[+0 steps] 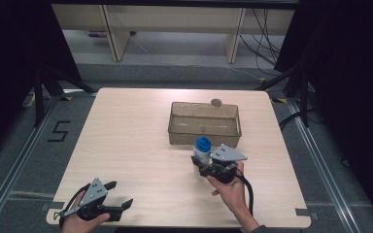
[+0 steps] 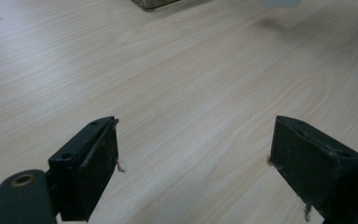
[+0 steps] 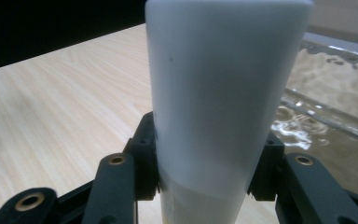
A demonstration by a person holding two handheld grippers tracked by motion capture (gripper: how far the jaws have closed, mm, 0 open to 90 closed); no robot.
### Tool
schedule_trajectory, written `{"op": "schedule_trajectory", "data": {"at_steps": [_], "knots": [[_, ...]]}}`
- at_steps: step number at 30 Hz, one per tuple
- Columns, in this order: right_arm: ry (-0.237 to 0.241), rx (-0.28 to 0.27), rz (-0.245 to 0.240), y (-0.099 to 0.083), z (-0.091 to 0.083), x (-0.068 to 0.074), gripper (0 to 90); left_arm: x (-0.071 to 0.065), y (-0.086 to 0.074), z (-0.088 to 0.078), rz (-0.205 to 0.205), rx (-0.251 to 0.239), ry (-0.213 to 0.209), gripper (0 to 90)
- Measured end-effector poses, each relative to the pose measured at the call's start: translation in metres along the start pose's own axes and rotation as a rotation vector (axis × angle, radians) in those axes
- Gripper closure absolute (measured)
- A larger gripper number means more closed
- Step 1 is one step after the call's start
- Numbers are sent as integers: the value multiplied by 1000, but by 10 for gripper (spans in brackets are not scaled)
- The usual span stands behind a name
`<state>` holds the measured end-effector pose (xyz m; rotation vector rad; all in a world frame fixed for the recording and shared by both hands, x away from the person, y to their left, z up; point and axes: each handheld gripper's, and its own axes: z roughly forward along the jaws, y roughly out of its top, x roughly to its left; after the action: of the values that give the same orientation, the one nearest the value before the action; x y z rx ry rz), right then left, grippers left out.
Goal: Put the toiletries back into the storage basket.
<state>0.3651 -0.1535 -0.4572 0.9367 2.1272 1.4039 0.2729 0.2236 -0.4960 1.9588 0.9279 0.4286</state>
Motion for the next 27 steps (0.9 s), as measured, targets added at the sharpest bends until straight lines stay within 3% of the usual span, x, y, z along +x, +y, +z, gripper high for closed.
{"op": "schedule_trajectory", "data": {"at_steps": [1, 2, 6, 7, 9, 11, 12, 15, 22, 23, 27], "knots": [[2, 19, 13, 3, -2, -3, 561, 0, 0, 1, -3, -8, -8, 149], [1, 3, 21, 3, -1, -4, 561, 0, 0, 1, -3, -8, -8, 149], [-12, 14, 5, 8, -5, -11, 561, 0, 0, 1, 0, -6, -11, 149], [-20, 16, 23, 9, -7, -11, 561, 1, -1, 1, 3, 2, -9, 149], [-26, 8, 3, 13, -10, -17, 561, 1, -1, 1, -2, -1, -4, 149], [-32, 2, 8, 15, -12, -21, 561, 0, 0, 1, 7, -1, -7, 149], [-45, -2, 38, 15, -14, -21, 561, 0, -1, 1, 8, 0, -8, 149], [-50, -6, 16, 18, -18, -28, 561, 1, 0, 1, 0, -2, -3, 149], [-72, -22, 30, 23, -25, -40, 561, 1, 0, 0, 1, 1, 1, 149], [-75, -29, 50, 25, -27, -41, 561, 1, -1, 0, -6, -1, 2, 149], [-83, -40, 40, 29, -30, -47, 561, 1, -1, 0, 2, 0, 0, 149]]}}
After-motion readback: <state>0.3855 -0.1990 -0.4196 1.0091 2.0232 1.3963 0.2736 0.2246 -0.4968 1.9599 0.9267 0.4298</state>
